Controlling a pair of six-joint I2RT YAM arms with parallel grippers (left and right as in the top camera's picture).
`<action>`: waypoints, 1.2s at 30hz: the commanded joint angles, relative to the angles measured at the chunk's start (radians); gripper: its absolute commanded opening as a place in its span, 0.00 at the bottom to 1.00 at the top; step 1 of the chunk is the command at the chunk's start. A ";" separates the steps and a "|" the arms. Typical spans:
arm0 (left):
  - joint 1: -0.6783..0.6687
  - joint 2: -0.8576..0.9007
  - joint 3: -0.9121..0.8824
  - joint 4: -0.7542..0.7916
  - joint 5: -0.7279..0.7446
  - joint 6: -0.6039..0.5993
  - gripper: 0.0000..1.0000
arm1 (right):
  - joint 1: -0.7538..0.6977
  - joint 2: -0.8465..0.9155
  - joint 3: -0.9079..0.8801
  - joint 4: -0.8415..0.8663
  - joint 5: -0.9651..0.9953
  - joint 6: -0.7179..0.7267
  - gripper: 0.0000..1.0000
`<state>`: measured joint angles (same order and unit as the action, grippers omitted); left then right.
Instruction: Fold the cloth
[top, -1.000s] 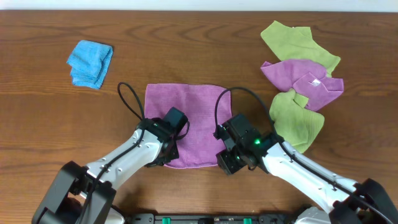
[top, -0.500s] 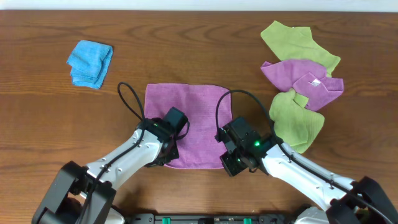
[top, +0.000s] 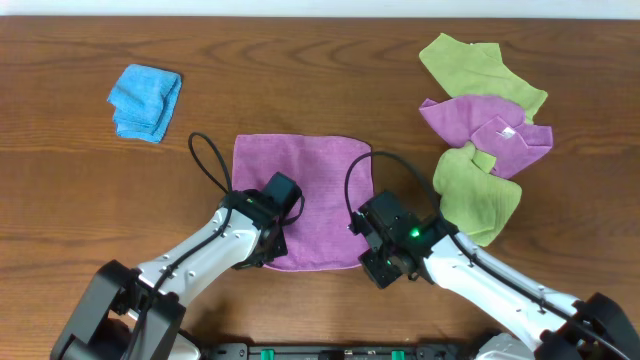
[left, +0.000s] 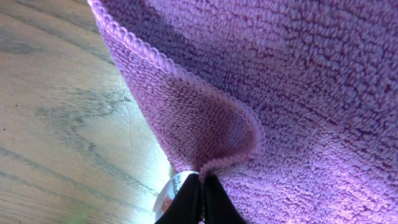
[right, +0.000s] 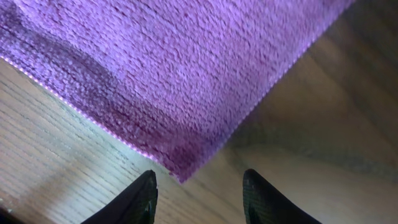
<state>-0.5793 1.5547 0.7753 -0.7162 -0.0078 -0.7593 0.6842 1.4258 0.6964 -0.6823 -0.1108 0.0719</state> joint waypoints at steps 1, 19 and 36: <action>0.004 -0.015 0.012 -0.002 -0.025 -0.004 0.06 | 0.026 -0.015 0.019 0.019 0.036 -0.029 0.47; 0.004 -0.015 0.012 -0.002 -0.025 -0.004 0.06 | 0.054 0.006 0.006 0.071 0.005 -0.119 0.42; 0.004 -0.015 0.012 -0.002 -0.025 -0.004 0.06 | 0.054 0.067 0.006 0.083 0.010 -0.134 0.39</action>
<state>-0.5793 1.5539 0.7753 -0.7143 -0.0074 -0.7593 0.7315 1.4841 0.6983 -0.5983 -0.1001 -0.0406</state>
